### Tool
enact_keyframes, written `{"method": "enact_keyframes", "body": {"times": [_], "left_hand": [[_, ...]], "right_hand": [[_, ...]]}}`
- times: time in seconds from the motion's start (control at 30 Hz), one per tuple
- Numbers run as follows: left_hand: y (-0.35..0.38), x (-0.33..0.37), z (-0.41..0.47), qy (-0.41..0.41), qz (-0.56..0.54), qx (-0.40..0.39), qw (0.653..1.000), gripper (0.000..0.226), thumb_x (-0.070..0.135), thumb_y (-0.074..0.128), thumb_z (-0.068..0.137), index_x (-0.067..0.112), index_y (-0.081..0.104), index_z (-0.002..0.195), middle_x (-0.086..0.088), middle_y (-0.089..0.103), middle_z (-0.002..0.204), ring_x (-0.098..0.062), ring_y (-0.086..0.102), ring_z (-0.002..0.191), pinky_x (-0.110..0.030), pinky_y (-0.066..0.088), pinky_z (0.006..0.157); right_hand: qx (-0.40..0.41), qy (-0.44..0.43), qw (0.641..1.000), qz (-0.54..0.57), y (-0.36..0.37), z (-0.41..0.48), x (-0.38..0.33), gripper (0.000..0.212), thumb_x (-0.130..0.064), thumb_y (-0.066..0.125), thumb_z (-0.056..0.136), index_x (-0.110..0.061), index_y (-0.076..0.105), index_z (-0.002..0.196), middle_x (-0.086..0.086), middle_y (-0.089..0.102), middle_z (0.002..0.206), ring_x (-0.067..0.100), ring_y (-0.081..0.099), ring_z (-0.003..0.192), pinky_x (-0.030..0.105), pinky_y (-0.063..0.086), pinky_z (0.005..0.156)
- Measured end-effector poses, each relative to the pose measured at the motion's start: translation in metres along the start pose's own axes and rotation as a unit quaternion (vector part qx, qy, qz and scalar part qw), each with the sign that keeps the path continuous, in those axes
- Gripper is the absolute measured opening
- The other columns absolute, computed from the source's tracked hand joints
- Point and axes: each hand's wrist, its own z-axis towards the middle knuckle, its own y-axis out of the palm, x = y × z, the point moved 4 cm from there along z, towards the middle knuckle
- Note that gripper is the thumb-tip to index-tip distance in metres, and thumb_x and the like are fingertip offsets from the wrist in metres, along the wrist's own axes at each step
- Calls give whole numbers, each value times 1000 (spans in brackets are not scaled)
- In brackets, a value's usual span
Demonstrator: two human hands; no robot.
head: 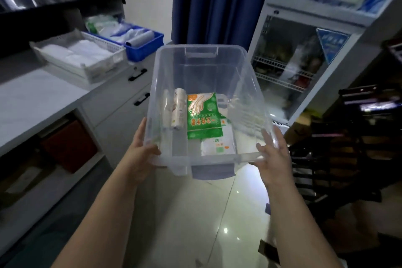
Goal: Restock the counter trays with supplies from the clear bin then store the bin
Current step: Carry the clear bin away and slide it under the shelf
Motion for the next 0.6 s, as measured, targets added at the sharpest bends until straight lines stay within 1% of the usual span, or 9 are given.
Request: {"method": "enact_keyframes", "body": {"times": [0.07,0.13,0.2,0.3,0.4,0.47,0.53,0.57,0.6], "left_hand": [[26,8,26,14,-8,5,1000,100,-8,54,58,40,33,144,-15,44,141,-45,52,113,-55,50,71],[41,15,53,20,-14,29,999,101,-5,58,55,43,36,142,-12,48,138,-42,56,110,-52,51,72],[48,19,82,24,-16,41,999,98,-6,59,55,48,44,135,-11,49,136,-39,57,108,-48,54,69],[45,22,134,23,-22,51,998,91,-13,52,61,53,53,124,-15,51,135,-37,59,99,-41,54,58],[39,34,197,28,-4,45,999,91,-17,47,70,46,45,135,-17,51,136,-38,60,98,-44,54,58],[37,50,242,44,17,35,998,88,-17,48,72,41,43,138,-12,54,133,-32,64,92,-43,55,54],[36,66,288,48,24,41,998,84,-17,46,77,43,45,137,-8,56,129,-28,66,84,-41,55,51],[33,74,312,45,17,44,998,84,-17,45,79,43,45,137,-8,56,129,-29,66,86,-46,57,55],[31,83,336,42,7,45,998,84,-18,43,79,43,45,137,-8,56,130,-33,65,92,-52,58,62]], "right_hand": [[-3,-8,1000,14,-1,31,-18,63,9,47,87,-39,54,128,-4,62,128,18,54,88,36,46,64],[7,-2,1000,24,0,62,-29,63,9,48,87,-39,54,127,-4,62,128,19,54,89,42,43,70],[3,3,1000,31,7,93,-34,63,10,47,86,-38,55,126,-4,61,129,21,55,92,42,42,72],[-4,8,1000,28,26,144,-36,66,13,46,85,-39,57,124,-3,59,130,22,57,96,40,41,70],[-7,10,1000,8,54,202,-31,69,13,47,82,-38,54,127,-4,58,132,23,56,96,36,39,64],[-5,3,1000,-7,78,245,-29,69,13,47,81,-39,55,125,-3,57,133,24,53,94,35,38,61],[0,-1,1000,-16,106,288,-31,69,13,49,79,-42,59,119,-1,55,134,26,52,92,41,39,63],[2,0,1000,-23,121,310,-33,70,13,48,78,-44,59,117,-2,54,134,27,52,91,45,39,67],[0,-3,1000,-30,136,332,-35,71,12,48,77,-46,60,116,-3,54,134,28,53,89,47,38,71]]}}
